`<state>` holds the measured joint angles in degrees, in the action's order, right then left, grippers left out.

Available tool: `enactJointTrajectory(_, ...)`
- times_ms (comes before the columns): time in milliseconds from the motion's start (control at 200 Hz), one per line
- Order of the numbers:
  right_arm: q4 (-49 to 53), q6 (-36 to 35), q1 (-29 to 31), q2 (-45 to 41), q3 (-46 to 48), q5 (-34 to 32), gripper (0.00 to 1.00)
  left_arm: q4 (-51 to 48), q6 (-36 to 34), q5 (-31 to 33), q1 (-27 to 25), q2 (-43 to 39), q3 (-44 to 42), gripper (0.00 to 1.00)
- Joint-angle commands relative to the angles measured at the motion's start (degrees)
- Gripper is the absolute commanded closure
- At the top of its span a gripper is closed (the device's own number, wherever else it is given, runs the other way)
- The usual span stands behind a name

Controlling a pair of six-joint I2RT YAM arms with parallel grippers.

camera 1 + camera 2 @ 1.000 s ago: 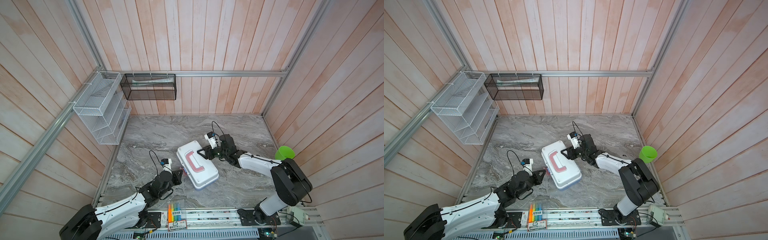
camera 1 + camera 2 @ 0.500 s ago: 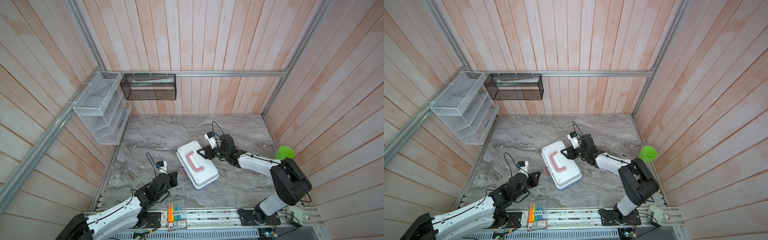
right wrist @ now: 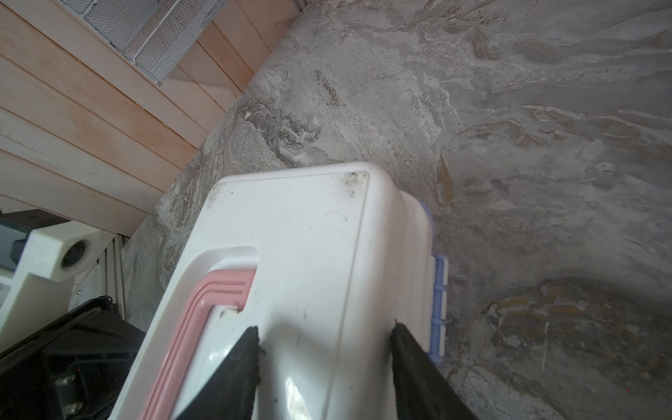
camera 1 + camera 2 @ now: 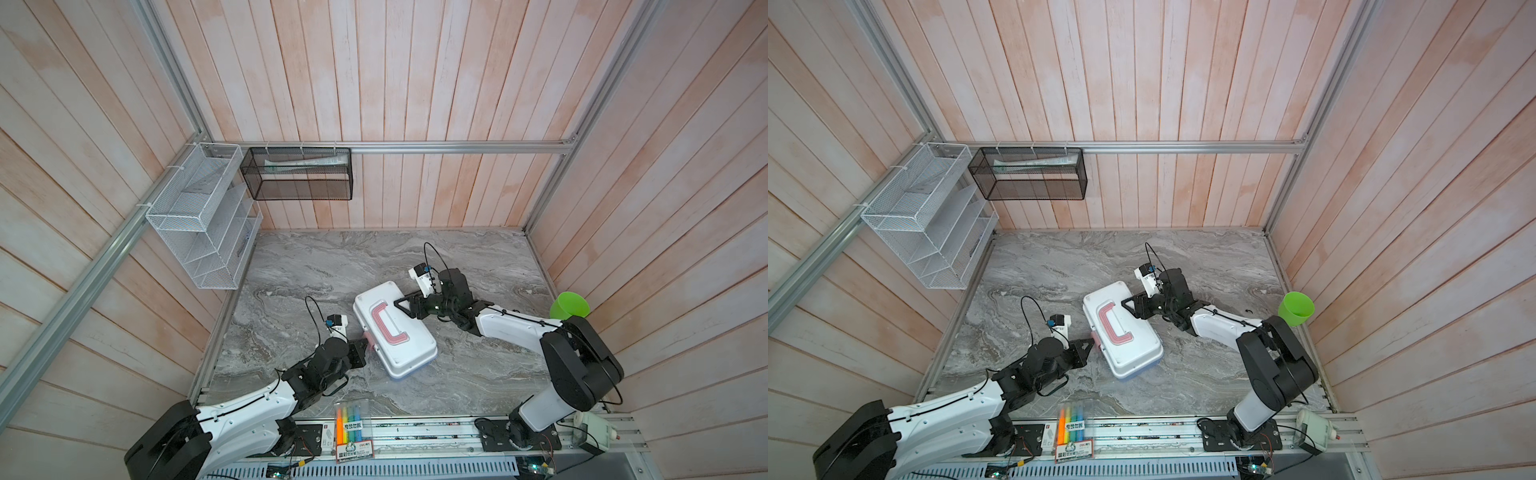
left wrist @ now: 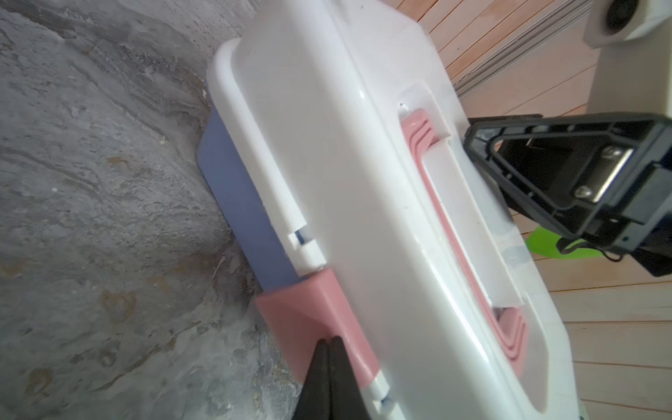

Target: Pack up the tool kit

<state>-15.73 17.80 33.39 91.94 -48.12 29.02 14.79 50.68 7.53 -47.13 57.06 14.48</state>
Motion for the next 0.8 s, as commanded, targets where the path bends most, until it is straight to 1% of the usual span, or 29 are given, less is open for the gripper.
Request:
enactJointTrajectory(0, 9.7, -0.8, 1.9, 3.1, 3.4, 0.8, 0.46, 2.2, -1.4, -1.4, 0.2, 0.6, 1.3, 0.95)
enactJointTrajectory(260, 9.6, -0.7, 1.9, 3.0, 3.6, 0.8, 0.46, 4.2, -1.1, -2.5, -0.2, 3.5, 1.6, 0.95)
enactJointTrajectory(395, 9.6, -0.7, 1.9, 2.8, 3.6, 0.8, 0.46, 4.1, -1.2, -2.4, -0.4, 3.4, 2.1, 0.96)
enactJointTrajectory(535, 9.7, -0.7, 1.9, 2.7, 3.6, 0.7, 0.46, 2.6, -1.7, -1.5, -0.4, 2.1, 2.5, 0.96)
enactJointTrajectory(705, 10.0, -0.7, 1.9, 2.0, 3.5, -0.1, 0.46, -2.2, -1.1, 0.8, 0.0, 0.2, 2.5, 0.95)
enactJointTrajectory(750, 10.1, -0.7, 1.9, 1.7, 3.5, -0.4, 0.46, -3.4, -0.7, 0.8, 0.2, -0.7, 2.3, 0.92)
enactJointTrajectory(770, 10.1, -0.9, 1.9, 1.6, 3.5, -0.4, 0.46, -3.8, -0.6, 0.7, 0.3, -1.2, 2.2, 0.87)
enactJointTrajectory(795, 10.3, -1.0, 1.8, 1.6, 3.4, -0.5, 0.46, -4.2, -0.6, 0.4, 0.3, -1.8, 2.2, 0.78)
